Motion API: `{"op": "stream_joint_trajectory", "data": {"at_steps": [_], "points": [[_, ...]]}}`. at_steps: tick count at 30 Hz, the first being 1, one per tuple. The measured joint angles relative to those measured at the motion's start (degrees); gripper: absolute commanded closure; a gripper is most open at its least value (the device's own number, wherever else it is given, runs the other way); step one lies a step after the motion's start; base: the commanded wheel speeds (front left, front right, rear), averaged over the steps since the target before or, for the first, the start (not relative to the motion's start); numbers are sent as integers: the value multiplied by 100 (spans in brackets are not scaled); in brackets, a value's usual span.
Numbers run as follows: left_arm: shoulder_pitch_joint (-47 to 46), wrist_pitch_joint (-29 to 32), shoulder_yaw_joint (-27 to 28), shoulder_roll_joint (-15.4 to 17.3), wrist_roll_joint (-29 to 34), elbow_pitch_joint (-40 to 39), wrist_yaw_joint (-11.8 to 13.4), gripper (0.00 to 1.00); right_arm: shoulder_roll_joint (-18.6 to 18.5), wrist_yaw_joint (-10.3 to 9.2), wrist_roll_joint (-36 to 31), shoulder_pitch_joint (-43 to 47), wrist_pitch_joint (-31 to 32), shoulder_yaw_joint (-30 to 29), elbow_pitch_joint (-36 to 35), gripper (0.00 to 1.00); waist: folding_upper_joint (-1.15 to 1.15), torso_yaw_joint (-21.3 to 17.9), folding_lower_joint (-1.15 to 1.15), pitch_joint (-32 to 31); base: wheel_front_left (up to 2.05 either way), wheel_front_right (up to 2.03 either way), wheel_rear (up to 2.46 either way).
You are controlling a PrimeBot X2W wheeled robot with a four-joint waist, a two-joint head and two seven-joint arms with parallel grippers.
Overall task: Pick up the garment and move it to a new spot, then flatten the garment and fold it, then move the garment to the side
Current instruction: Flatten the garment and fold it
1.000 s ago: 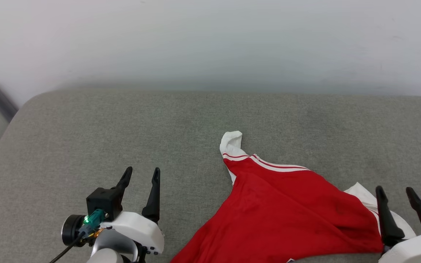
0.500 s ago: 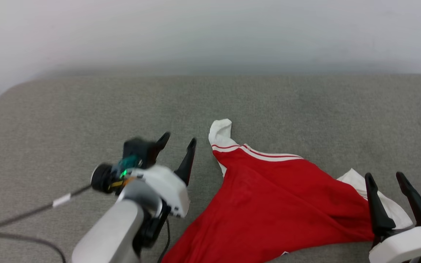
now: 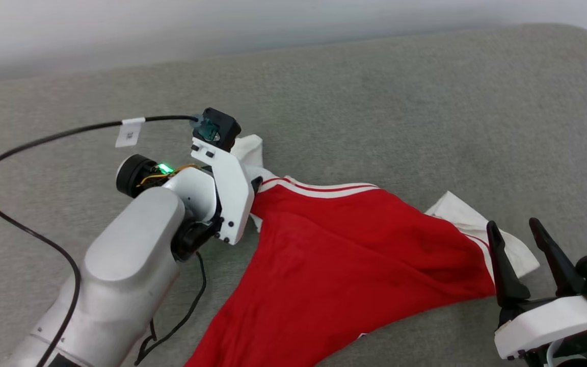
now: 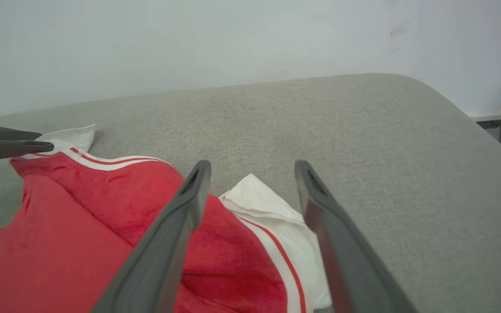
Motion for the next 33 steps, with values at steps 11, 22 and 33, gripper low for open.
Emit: {"op": "stream_joint_trajectory", "data": {"at_steps": [11,22,33], "points": [[-246,539,-103,164,-253,200,-185,100,21,0,83,-132,-214,-45,320,0,0,-277,0,295,0,0,0],[925,-476,426,843,-266,-1332,651,100,35,0,29,-99,-44,-298,207,0,0,325,0,39,0,0,0],[3641,-1292,1144,928,-1131,-2301,1753,54,38,0,31,179,132,-565,-15,0,0,959,0,-386,0,0,0]]}}
